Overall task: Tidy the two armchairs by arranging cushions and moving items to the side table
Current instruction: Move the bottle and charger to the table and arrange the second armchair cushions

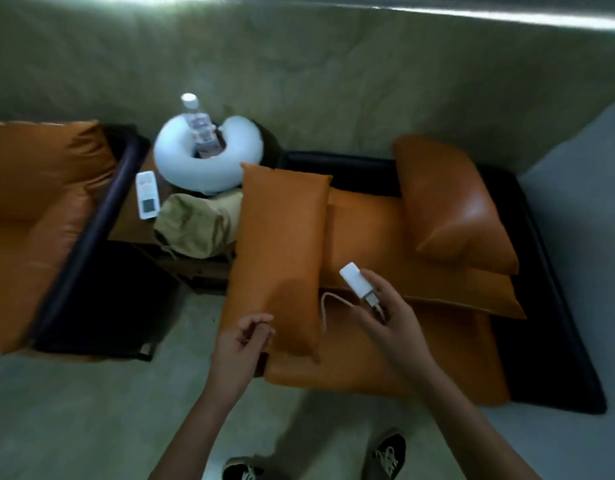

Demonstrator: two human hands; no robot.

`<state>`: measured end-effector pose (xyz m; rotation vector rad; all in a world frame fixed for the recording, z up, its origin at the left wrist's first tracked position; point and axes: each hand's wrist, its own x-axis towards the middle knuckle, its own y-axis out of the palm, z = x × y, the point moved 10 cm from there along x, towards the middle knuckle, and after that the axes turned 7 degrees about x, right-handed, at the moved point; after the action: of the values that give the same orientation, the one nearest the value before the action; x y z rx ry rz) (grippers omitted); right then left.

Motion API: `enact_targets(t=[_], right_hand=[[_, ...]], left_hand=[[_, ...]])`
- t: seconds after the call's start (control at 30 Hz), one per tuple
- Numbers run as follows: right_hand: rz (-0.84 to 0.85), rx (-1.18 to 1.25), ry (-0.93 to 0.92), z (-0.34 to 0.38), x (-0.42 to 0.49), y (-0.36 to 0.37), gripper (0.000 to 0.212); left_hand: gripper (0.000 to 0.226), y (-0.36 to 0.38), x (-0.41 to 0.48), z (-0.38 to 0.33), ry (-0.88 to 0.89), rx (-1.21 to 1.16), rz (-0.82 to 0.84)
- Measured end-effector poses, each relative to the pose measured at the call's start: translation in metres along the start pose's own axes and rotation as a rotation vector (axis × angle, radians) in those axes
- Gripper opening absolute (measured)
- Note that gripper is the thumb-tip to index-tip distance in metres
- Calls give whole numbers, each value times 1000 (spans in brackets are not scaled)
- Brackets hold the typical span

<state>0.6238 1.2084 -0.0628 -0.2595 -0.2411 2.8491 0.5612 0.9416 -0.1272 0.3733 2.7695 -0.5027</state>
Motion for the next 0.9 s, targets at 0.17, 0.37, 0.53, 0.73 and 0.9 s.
enact_targets(t=[0.17, 0.37, 0.53, 0.73, 0.9], right_hand=[[65, -25, -66, 74, 15, 116, 58], [78, 10, -130, 155, 34, 211, 54], [163, 77, -206, 213, 68, 273, 57], [199, 174, -172, 220, 131, 331, 58], [219, 164, -166, 229, 184, 377, 55]], left_hand=[[21, -120, 0, -7, 52, -59, -105], [13, -228, 0, -15, 71, -68, -197], [14, -293, 13, -15, 76, -53, -209], [14, -351, 63, -19, 78, -23, -217], [14, -390, 119, -20, 73, -47, -214]])
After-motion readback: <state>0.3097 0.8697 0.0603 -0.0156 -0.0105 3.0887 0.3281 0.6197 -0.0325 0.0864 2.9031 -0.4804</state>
